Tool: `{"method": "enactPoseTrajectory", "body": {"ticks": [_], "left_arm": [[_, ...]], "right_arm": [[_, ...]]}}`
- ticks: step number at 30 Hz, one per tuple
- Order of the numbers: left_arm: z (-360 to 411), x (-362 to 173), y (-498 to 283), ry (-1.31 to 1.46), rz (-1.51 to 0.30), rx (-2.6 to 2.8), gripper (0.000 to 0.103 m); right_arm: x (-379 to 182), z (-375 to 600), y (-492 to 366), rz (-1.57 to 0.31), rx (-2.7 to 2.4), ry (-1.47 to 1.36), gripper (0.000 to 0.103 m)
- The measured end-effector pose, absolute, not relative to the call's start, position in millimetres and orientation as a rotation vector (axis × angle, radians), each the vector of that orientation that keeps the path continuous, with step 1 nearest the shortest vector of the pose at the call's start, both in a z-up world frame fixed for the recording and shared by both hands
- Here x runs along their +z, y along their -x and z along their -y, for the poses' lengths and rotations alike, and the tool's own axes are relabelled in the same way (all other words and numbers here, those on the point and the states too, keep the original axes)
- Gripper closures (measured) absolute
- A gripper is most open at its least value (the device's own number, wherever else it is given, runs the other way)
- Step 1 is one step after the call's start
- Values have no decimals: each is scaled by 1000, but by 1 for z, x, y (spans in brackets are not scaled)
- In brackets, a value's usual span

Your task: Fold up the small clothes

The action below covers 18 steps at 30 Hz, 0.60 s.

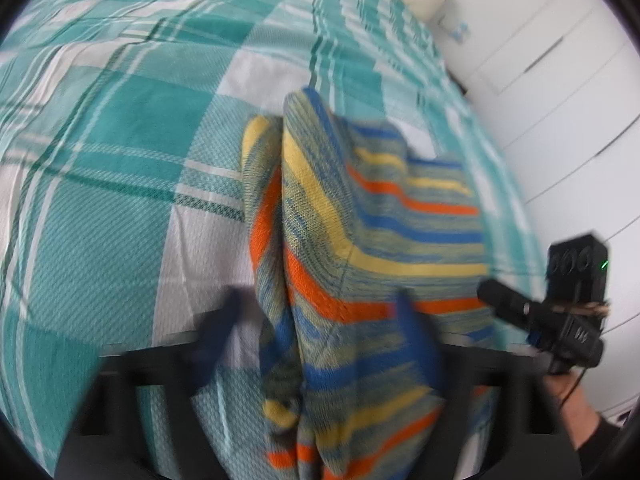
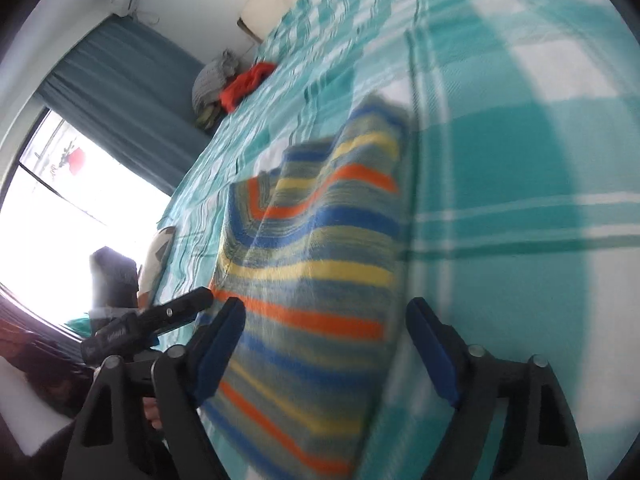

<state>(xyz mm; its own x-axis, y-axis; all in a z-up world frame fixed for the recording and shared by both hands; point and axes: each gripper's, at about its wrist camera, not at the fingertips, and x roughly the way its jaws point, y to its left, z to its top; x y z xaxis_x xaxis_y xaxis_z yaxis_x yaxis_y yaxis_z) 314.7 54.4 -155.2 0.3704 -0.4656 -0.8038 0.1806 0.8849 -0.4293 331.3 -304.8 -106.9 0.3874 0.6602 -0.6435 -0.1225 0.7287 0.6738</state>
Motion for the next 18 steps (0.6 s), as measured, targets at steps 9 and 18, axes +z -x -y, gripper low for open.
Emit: {"method": "enactPoseTrajectory", "body": {"ticks": [9, 18], "left_arm": [[-41, -77, -291, 109, -955, -373, 87], [-43, -54, -308, 42, -944, -233, 21]], "right_arm": [[-46, 239, -321, -917, 416, -184, 82], [4, 270, -344, -884, 381, -296, 46]]}}
